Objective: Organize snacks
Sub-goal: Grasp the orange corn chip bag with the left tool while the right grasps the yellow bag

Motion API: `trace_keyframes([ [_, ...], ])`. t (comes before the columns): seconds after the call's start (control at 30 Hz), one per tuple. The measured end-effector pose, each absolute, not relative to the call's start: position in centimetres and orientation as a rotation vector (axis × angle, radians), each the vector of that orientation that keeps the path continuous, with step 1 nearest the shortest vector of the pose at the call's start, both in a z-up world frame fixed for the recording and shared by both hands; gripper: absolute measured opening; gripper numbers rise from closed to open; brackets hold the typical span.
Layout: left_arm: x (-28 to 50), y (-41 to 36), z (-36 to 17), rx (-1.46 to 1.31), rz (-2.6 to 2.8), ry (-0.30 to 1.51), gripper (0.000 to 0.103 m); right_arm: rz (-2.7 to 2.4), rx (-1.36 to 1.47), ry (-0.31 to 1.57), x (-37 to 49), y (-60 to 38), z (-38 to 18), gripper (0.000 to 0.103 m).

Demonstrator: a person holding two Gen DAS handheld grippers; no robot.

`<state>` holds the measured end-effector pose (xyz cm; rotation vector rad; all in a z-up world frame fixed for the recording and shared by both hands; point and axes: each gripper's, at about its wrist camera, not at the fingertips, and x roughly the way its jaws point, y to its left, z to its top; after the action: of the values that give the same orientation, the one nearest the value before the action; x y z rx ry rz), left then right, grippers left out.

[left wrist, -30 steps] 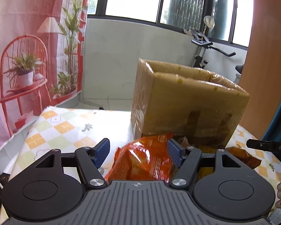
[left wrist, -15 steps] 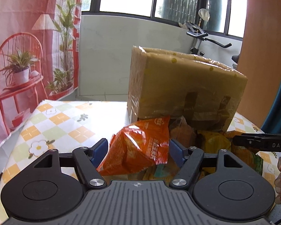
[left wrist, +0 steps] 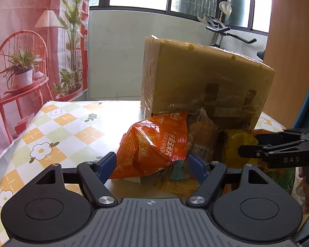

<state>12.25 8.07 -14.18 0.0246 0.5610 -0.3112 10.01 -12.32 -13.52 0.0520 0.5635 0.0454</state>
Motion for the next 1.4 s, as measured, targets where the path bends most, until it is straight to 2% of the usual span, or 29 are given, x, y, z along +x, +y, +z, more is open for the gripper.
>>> trace_keyframes([
  [0.33,13.3,6.9,-15.2,0.067,-0.306,0.584,0.079,0.03,-0.028,0.586,11.5,-11.8,-14.7,0.079],
  [0.6,15.1,6.8,-15.1,0.119,-0.255,0.538,0.079,0.035,-0.023,0.569,11.2,-12.2,-15.1,0.073],
  [0.83,16.9,6.3,-15.9,0.163,-0.276,0.55,0.079,0.034,-0.018,0.568,10.8,-12.2,-15.0,0.074],
  [1.03,17.9,6.1,-16.8,0.23,-0.281,0.557,0.082,0.034,-0.016,0.57,11.0,-12.2,-14.9,0.075],
  [1.2,18.2,6.3,-16.9,0.234,-0.283,0.551,0.082,0.026,-0.016,0.577,11.3,-12.2,-15.2,0.081],
  [1.3,18.3,6.6,-16.9,0.228,-0.285,0.544,0.071,0.022,-0.031,0.581,11.6,-12.0,-15.4,0.083],
  [1.33,18.2,6.5,-16.9,0.227,-0.282,0.545,0.06,0.021,-0.036,0.581,11.7,-11.9,-15.5,0.083],
  [1.4,18.0,6.5,-16.7,0.225,-0.272,0.543,0.057,0.019,-0.042,0.581,11.7,-11.8,-15.6,0.081],
])
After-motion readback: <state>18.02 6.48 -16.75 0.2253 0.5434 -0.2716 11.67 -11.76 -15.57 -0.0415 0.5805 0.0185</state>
